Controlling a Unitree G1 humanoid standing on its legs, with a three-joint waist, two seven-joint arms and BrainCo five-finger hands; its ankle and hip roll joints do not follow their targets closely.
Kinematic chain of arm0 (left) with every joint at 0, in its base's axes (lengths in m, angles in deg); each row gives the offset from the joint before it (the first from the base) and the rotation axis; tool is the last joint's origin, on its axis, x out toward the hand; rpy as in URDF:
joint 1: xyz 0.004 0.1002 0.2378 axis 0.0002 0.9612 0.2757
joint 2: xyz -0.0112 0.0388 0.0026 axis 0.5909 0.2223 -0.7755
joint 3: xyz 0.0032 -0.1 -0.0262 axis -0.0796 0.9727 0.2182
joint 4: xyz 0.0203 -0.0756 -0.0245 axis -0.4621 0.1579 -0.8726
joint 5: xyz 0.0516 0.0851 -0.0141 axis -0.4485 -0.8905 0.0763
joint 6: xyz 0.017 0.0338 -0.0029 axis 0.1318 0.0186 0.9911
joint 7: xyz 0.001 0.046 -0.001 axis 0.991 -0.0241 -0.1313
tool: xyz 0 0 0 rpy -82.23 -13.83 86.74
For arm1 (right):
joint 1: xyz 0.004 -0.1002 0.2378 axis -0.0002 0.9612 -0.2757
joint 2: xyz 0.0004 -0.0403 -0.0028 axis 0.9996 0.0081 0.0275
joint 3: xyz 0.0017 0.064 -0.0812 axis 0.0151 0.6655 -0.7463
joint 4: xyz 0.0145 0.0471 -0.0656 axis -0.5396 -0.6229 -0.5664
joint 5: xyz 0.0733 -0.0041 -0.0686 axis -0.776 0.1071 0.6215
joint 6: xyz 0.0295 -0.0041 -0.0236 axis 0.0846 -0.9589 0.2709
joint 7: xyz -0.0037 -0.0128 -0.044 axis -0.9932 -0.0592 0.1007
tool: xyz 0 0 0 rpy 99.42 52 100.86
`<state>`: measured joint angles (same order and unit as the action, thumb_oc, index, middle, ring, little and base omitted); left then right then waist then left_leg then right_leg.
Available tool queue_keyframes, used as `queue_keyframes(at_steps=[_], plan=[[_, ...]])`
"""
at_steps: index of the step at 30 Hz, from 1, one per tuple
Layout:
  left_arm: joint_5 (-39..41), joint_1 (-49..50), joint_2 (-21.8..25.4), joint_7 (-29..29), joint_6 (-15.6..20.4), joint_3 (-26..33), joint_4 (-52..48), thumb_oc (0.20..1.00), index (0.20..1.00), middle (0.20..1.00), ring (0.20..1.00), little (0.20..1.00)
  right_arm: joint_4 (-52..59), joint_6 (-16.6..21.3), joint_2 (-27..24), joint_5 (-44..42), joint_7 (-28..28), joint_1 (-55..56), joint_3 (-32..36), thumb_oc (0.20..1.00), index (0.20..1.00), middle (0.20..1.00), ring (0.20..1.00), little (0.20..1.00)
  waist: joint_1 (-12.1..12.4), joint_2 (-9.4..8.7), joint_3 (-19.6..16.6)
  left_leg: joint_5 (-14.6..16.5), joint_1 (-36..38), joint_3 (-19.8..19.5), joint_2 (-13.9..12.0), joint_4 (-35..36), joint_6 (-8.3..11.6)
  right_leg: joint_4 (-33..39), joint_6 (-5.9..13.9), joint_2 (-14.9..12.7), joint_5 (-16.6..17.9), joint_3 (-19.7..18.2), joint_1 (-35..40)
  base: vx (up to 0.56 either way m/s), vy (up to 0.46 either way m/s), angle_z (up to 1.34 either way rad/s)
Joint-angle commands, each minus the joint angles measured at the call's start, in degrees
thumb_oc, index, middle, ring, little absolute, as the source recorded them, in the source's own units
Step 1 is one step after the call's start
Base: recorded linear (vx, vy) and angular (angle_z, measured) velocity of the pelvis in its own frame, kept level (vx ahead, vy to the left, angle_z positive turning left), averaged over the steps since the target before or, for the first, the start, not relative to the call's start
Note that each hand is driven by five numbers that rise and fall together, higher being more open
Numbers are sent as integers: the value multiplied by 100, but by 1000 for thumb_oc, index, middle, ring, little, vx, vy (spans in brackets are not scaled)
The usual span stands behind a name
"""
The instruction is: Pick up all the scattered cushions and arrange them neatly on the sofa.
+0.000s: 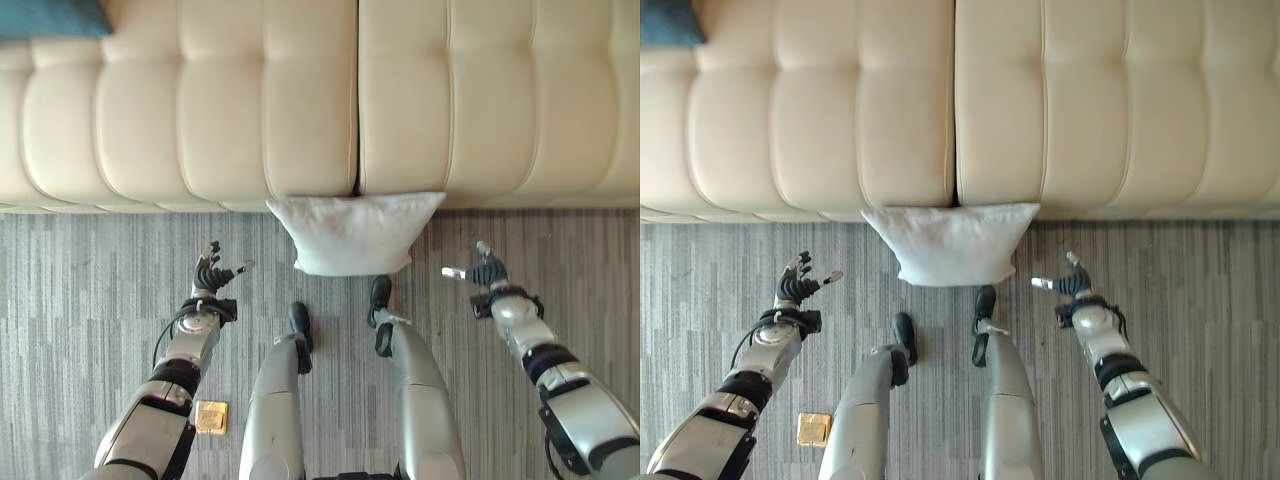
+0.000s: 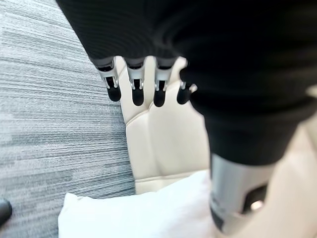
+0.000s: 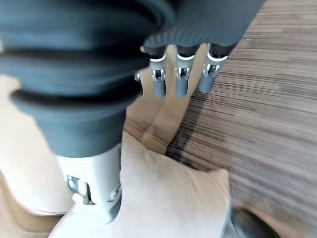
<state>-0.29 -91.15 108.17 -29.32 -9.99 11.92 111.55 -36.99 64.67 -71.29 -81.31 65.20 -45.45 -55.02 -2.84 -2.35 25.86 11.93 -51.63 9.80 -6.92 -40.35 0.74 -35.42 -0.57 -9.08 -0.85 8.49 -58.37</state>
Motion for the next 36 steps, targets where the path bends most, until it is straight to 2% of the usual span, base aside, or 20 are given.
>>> queue_keyframes(at_steps=[1,5,6,11,12,13,14,15,21,26,29,30,31,33,36], plan=[[326,142,228,-305,290,-113,-5,1000,1000,1000,1000,1000,-198,236,-16,-376,293,134,-228,1000,1000,1000,1000,1000,13,-1,-649,103,-206,-332,-50,-78,159,-734,490,-228,-1032,-348,-5,-38,-43,-9],[338,-602,273,-481,276,-388,264,1000,1000,1000,1000,1000,-272,299,145,-549,495,-684,-520,1000,1000,1000,1000,1000,9,44,-752,309,-1259,-438,-99,-834,114,-1416,405,-171,-1248,-455,-1015,24,-64,-9],[288,-1089,177,-565,202,-664,377,1000,1000,1000,1000,1000,-393,295,295,-626,640,-1132,-634,1000,1000,1000,1000,1000,16,75,-772,375,-1656,-501,-70,-1114,96,-1672,362,-149,-1324,-488,-1401,54,-90,2],[394,-2083,-97,-683,192,-1127,570,1000,1000,1000,1000,1000,-522,318,723,-876,812,-1967,-834,1000,1000,1000,1000,1000,43,174,-787,447,-2278,-644,-18,-1520,77,-2099,313,-165,-1436,-538,-2019,42,-55,5],[405,-2302,-192,-747,206,-1235,521,1000,1000,1000,1000,1000,-450,365,843,-986,837,-2121,-891,768,768,768,768,768,48,191,-791,462,-2364,-696,-11,-1586,72,-2176,304,-167,-1459,-535,-2101,16,-48,3],[381,-2446,-289,-784,216,-1309,475,1000,1000,1000,1000,1000,-385,399,955,-1061,836,-2212,-909,200,200,200,200,200,58,200,-798,470,-2426,-717,-6,-1640,66,-2224,297,-166,-1470,-526,-2158,14,-103,6],[303,-2618,-434,-847,230,-1446,244,583,583,583,583,583,-129,461,1118,-1162,835,-2355,-1007,200,200,200,200,200,71,203,-799,460,-2488,-761,6,-1706,68,-2317,278,-152,-1484,-501,-2201,13,-108,5],[238,-2646,-478,-887,249,-1493,50,200,200,200,200,200,96,527,1184,-1219,833,-2347,-1007,200,200,200,200,200,69,208,-812,456,-2481,-774,7,-1696,84,-2313,266,-135,-1496,-483,-2187,9,-99,6],[-171,-2155,-500,-1107,360,-1381,-1186,200,200,200,200,200,1467,883,1307,-1165,778,-1651,-808,200,200,200,200,200,15,194,-898,363,-2177,-777,-13,-1382,178,-2057,261,-34,-1415,-406,-1907,-1,-24,6],[-339,-1188,-618,-1194,485,-998,-2461,200,200,200,200,200,2786,976,1335,-787,673,-608,-511,200,200,200,200,200,-39,209,-966,222,-1308,-724,-151,-598,266,-1422,391,25,-1200,-325,-1135,-30,11,1],[-556,-278,-731,-1073,529,-767,-3370,200,200,200,200,200,3839,963,1294,-479,429,391,-380,200,200,200,200,200,-89,207,-998,84,-222,-582,-183,180,344,-748,477,5,-1014,-301,-165,-8,12,-10],[-604,6,-765,-1023,537,-747,-3689,200,200,200,200,200,4207,965,1275,-442,310,727,-330,200,200,200,200,200,-122,187,-1035,-145,19,-533,-145,442,335,-438,458,-8,-775,-245,80,18,-10,-8],[-652,525,-829,-928,544,-700,-4129,200,200,200,200,200,4733,957,1226,-318,164,1312,-306,200,200,200,200,200,-163,158,-1012,-205,672,-460,-134,831,368,-25,501,-3,-668,-232,715,63,-17,-6],[-695,803,-814,-859,554,-715,-4318,200,200,200,200,200,4979,948,1221,-299,74,1649,-276,200,200,200,200,200,-193,141,-1023,-232,1033,-408,-134,1022,396,192,532,-2,-618,-192,1065,97,-11,-1],[-620,1562,-825,-574,602,-704,-4817,200,200,200,200,200,5738,959,1091,-344,-216,2473,-176,200,200,200,200,200,-268,103,-1084,-317,2076,-289,-105,1571,467,807,597,26,-490,-133,2098,138,-7,-6]])
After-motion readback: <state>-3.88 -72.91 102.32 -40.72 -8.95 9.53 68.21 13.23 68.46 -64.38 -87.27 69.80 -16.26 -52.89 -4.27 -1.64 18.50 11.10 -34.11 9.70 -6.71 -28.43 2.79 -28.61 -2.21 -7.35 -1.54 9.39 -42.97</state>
